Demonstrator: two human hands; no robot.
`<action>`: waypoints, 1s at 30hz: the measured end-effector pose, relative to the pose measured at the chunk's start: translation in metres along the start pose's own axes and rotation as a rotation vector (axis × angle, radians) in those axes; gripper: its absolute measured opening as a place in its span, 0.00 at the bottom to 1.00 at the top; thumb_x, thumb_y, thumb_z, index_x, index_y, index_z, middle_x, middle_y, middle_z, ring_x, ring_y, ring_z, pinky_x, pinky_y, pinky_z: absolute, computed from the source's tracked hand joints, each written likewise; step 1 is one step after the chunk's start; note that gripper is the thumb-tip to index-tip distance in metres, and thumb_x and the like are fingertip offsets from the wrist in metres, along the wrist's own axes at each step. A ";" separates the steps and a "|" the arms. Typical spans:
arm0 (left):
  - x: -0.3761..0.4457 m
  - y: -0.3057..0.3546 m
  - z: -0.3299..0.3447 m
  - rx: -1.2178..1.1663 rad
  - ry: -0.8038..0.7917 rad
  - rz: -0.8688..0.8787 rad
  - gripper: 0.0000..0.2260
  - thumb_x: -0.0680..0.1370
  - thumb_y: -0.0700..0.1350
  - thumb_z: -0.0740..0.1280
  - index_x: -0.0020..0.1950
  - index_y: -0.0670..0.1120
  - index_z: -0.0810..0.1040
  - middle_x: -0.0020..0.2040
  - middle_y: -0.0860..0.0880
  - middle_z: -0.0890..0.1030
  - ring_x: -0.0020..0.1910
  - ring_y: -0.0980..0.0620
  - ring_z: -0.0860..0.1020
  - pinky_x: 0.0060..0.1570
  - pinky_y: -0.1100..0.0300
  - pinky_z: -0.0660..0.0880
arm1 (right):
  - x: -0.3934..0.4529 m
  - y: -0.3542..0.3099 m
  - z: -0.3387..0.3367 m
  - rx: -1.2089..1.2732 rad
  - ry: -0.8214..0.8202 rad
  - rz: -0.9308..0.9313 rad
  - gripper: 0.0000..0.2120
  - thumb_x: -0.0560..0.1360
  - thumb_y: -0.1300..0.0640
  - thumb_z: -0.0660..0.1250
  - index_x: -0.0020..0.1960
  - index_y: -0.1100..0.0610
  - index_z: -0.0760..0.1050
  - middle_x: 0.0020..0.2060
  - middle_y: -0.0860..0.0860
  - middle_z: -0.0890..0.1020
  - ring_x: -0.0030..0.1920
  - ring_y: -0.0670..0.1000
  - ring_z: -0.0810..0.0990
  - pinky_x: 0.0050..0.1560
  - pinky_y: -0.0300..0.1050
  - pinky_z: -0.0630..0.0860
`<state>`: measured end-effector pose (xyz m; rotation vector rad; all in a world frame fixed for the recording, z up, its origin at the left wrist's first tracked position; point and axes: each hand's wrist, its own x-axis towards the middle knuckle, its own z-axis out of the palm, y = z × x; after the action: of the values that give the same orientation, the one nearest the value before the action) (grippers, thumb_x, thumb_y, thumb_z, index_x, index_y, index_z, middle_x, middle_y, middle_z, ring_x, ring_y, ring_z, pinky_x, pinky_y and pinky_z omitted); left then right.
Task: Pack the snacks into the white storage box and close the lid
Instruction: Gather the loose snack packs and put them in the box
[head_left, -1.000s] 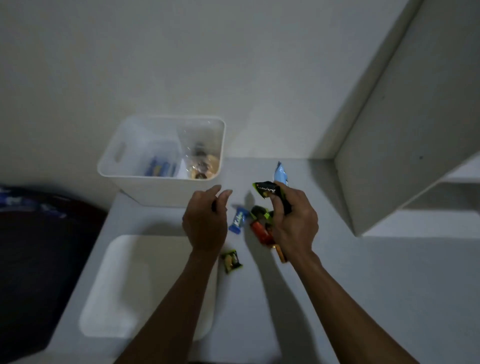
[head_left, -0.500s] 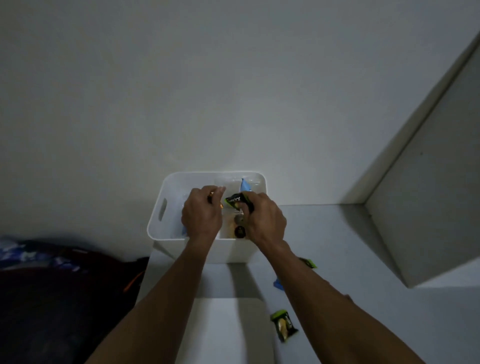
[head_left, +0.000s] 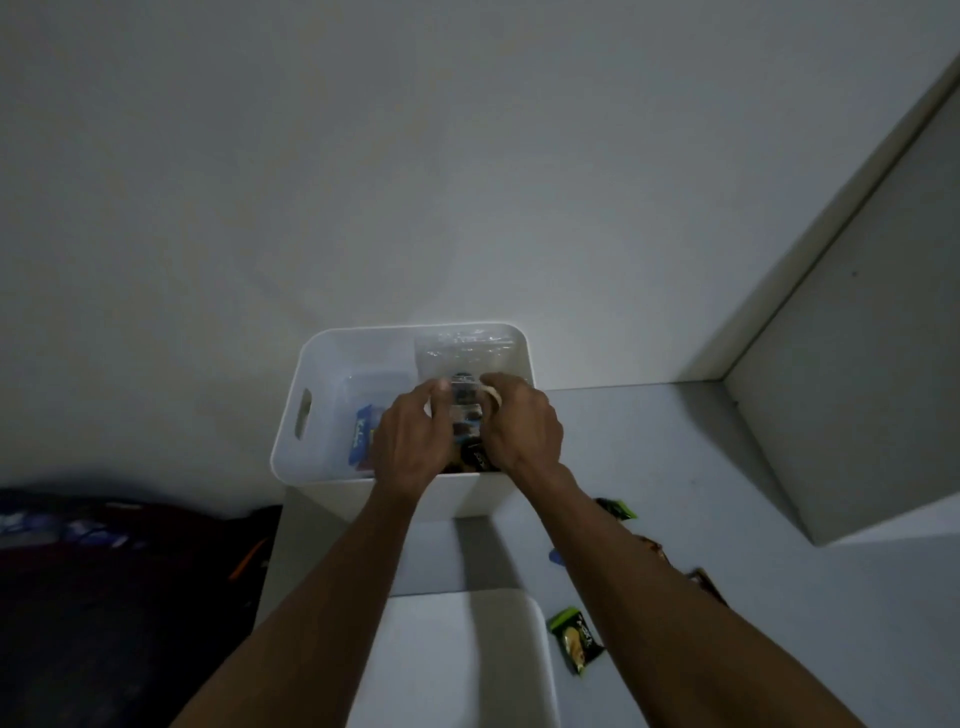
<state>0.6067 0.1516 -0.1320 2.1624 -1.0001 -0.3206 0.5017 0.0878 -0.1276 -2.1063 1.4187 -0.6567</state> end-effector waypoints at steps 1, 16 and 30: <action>0.000 0.000 0.002 -0.009 0.007 -0.002 0.22 0.83 0.58 0.49 0.58 0.49 0.79 0.54 0.45 0.82 0.54 0.47 0.79 0.56 0.53 0.70 | 0.001 0.001 -0.004 0.020 0.007 0.003 0.13 0.81 0.52 0.61 0.63 0.51 0.78 0.59 0.53 0.82 0.55 0.56 0.81 0.50 0.47 0.76; -0.148 0.046 0.071 -0.132 0.258 0.398 0.11 0.80 0.45 0.64 0.57 0.40 0.80 0.52 0.43 0.82 0.52 0.45 0.78 0.55 0.54 0.72 | -0.113 0.195 -0.128 0.137 0.181 0.187 0.22 0.79 0.45 0.64 0.71 0.52 0.71 0.68 0.52 0.75 0.67 0.53 0.73 0.68 0.53 0.70; -0.226 -0.024 0.228 0.422 -0.233 0.088 0.28 0.81 0.62 0.44 0.79 0.57 0.42 0.80 0.44 0.49 0.78 0.41 0.48 0.74 0.40 0.47 | -0.163 0.299 -0.027 -0.203 -0.089 0.081 0.36 0.75 0.29 0.54 0.78 0.43 0.54 0.79 0.54 0.58 0.78 0.57 0.55 0.74 0.61 0.59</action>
<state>0.3584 0.2135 -0.3264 2.4857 -1.3914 -0.3496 0.2238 0.1403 -0.3199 -2.1874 1.5677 -0.3969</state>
